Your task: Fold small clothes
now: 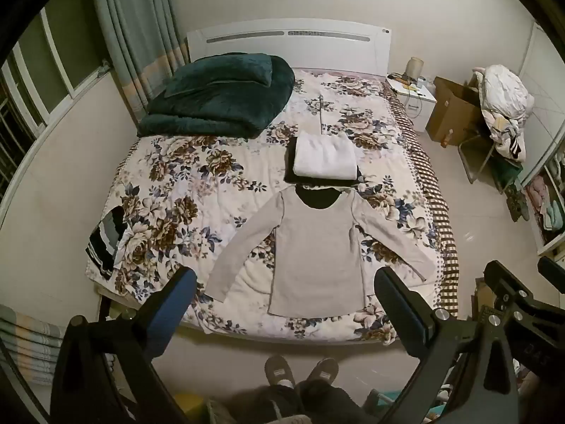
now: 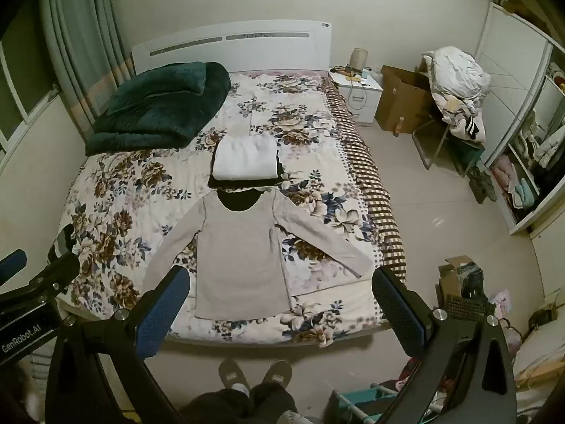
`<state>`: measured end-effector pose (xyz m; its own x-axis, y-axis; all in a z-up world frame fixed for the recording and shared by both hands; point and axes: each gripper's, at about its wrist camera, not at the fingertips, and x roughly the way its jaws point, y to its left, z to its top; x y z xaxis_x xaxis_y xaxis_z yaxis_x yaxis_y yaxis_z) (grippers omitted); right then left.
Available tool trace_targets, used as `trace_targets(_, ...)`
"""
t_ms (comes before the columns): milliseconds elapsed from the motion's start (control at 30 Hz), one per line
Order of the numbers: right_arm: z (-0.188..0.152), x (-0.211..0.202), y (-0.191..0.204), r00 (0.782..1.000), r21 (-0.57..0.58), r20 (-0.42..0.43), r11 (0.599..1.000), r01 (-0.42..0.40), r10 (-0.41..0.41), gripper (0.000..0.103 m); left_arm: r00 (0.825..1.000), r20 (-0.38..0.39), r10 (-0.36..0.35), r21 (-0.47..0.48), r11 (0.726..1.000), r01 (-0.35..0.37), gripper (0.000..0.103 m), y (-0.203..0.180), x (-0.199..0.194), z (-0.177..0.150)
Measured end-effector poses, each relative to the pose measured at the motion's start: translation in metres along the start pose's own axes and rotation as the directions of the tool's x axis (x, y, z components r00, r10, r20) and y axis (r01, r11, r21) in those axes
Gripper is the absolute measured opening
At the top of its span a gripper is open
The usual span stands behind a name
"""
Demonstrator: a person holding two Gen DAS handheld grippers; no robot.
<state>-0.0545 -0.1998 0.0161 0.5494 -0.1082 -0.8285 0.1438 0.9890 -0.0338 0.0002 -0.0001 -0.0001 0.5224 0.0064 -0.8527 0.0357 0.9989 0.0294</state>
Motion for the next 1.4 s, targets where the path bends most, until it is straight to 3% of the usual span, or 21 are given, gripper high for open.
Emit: trace_targets(1400, -0.0030, -0.0080, 0.0085, 1.000, -0.006, 0.007, 1.000, 0.011, -0.011, 0.103, 1.000, 0.008, -0.017, -0.011, 1.000, 0.018, 0.103, 0.0012, 0.0001, -0.0001)
